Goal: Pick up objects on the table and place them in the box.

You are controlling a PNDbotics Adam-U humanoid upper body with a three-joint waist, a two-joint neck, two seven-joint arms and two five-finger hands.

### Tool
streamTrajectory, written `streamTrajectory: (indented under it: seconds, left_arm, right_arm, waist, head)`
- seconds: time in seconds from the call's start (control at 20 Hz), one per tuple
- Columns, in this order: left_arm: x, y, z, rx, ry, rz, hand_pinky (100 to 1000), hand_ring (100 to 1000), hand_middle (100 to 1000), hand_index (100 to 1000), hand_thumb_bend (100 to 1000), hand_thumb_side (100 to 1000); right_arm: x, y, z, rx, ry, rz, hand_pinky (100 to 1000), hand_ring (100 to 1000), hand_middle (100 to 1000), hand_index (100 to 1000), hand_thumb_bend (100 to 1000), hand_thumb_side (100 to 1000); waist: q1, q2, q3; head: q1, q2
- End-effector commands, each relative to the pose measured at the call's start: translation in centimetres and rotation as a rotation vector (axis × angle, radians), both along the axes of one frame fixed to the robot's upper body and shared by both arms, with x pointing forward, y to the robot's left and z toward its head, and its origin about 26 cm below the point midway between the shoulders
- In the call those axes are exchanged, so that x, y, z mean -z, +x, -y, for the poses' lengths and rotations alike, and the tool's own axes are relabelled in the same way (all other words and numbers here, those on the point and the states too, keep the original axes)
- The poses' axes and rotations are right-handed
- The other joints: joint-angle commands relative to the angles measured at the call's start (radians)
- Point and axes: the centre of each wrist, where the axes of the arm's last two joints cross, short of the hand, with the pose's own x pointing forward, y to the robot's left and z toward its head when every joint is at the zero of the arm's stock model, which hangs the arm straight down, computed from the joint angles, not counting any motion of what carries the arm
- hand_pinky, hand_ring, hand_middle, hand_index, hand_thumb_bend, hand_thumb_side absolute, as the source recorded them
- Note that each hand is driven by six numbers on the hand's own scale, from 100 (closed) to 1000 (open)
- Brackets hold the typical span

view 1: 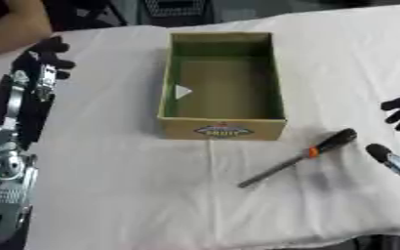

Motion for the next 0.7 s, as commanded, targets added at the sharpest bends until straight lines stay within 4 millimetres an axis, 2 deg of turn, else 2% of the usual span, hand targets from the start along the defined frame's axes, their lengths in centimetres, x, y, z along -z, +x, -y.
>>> streamTrajectory:
  seconds: [0.05, 0.45, 0.7]
  left_arm:
    - [-0.7, -0.2, -0.1, 0.006, 0.013, 0.023, 698, 715, 779, 887, 126, 1000]
    - [-0.7, -0.2, -0.1, 0.006, 0.014, 0.023, 698, 715, 779, 887, 126, 1000]
    - [-0.7, -0.2, -0.1, 0.011, 0.018, 0.022, 698, 715, 779, 888, 125, 1000]
  right_arm:
    - [-1.3, -0.3, 0.5, -0.002, -0.05, 0.034, 551, 629, 707, 799, 573, 553]
    - [-1.6, -0.3, 1.1, -0.002, -0.092, 0.028, 557, 632, 709, 797, 567, 550]
    - [-2.1, 0.0, 2.4, -0.018, -0.211, -0.014, 575, 646, 715, 794, 554, 545]
  waist:
    - [-0.003, -0.011, 0.002]
    - [-0.004, -0.011, 0.003]
    - [-0.006, -0.011, 0.005]
  head:
    - [0.006, -0.001]
    - [0.008, -0.001]
    - [0.011, -0.001]
